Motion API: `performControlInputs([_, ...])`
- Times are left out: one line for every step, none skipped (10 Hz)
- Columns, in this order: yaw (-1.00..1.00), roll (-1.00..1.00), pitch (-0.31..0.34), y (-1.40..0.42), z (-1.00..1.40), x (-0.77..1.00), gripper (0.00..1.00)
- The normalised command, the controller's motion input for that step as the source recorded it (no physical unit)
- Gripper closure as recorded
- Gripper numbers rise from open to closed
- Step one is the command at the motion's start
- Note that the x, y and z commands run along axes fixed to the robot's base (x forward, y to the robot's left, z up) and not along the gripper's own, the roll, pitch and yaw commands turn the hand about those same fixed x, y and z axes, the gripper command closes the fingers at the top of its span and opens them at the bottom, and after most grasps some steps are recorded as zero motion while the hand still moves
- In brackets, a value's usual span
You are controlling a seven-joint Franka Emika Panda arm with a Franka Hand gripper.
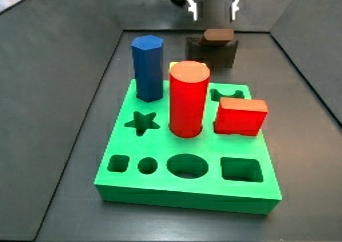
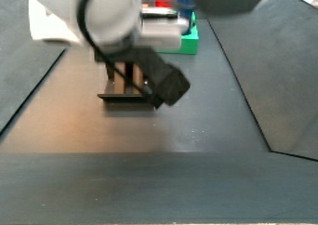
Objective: Pick up the square-circle object. Move up. Place the square-circle object on the fixture. Regrasp the square-circle object. Rotate the square-circle object. Move to above the board. Insert the square-circle object.
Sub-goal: Regrasp the square-circle object.
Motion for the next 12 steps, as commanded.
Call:
performControlInputs([0.00,0.04,0.085,0.01,0.30,-0.02,0.00])
performControlInputs([0.01,-0.05,-0.016,0.00,0.00,-1.00,0.00])
performControlInputs([-0.01,-0.06,-0.054,0.00,-0.04,-1.00,0.00])
performControlInputs([-0.02,-0.05,-0.070,0.00,-0.02,-1.00,0.00])
performControlInputs([-0.01,-0.01,-0.083,-0.01,0.00,-1.00,0.00])
performControlInputs([0.00,0.02,-0.088,0.00,-0.01,-1.00,0.00])
performControlInputs([0.02,0.04,-0.092,-0.01,0.00,-1.00,0.00])
performControlInputs([0.03,0.07,-0.095,-0.02,0.01,-1.00,0.00])
performControlInputs([0.04,0.10,-0.094,-0.02,0.01,-0.87,0.00])
performControlInputs([0.04,0.11,-0.089,-0.02,0.02,-0.73,0.00])
performControlInputs([0.05,0.12,-0.081,-0.02,0.02,-0.58,0.00])
performControlInputs([-1.00,0.80,0.030,-1.00,-0.16,-0.25,0.00])
